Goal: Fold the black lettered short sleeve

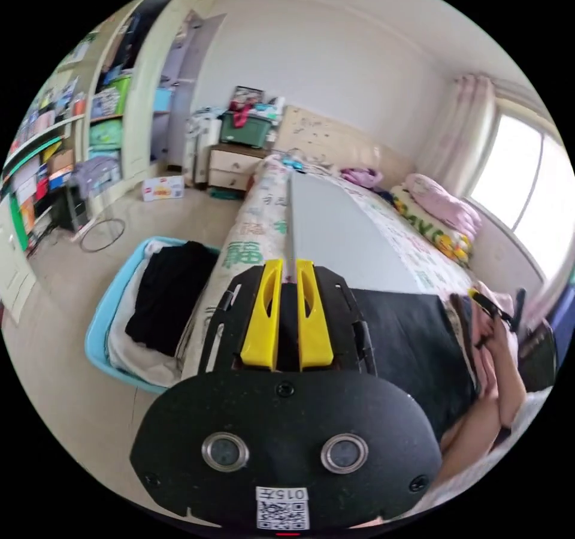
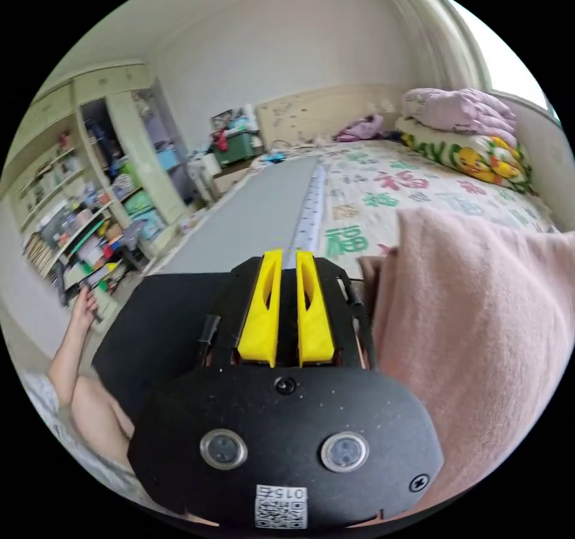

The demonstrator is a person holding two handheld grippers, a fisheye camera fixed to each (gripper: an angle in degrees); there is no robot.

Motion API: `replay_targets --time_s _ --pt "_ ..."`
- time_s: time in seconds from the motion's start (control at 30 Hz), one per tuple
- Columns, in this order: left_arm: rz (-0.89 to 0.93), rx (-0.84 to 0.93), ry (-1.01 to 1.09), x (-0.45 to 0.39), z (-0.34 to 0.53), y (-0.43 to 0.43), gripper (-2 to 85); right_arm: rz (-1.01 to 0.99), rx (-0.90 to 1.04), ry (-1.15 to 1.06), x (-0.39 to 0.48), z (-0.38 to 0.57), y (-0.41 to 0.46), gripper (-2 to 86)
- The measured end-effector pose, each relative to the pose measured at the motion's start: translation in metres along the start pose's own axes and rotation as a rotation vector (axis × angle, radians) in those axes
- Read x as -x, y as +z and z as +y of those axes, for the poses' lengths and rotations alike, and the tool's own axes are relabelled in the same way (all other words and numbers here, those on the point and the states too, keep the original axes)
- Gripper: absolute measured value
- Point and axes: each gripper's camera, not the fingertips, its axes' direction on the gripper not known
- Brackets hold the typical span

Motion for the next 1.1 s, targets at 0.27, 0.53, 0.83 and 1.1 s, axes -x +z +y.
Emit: replay_targets --time_s 0.27,0.53,0.83,1.1 --pt "0.811 0.415 0.821 -0.116 0.101 -0.049 6.2 -0.648 0.356 -0.710 0.152 0.137 -0.041 7.4" --pt "0.671 0.641 1.021 -0.128 0.197 -0.042 7.8 -0.478 0.504 -0.941 0.169 0.266 -0.065 8.8" --pt "0.496 0.472 1.229 -0.128 0.234 -0.067 6.3 -0.348 0.467 -1.046 0.171 0.304 -0.071 7.4" --pt "0.567 0.518 1.172 -0.112 0.215 -0.053 2.7 -0.414 0.481 -0.956 0.144 0.283 -0.066 2.1"
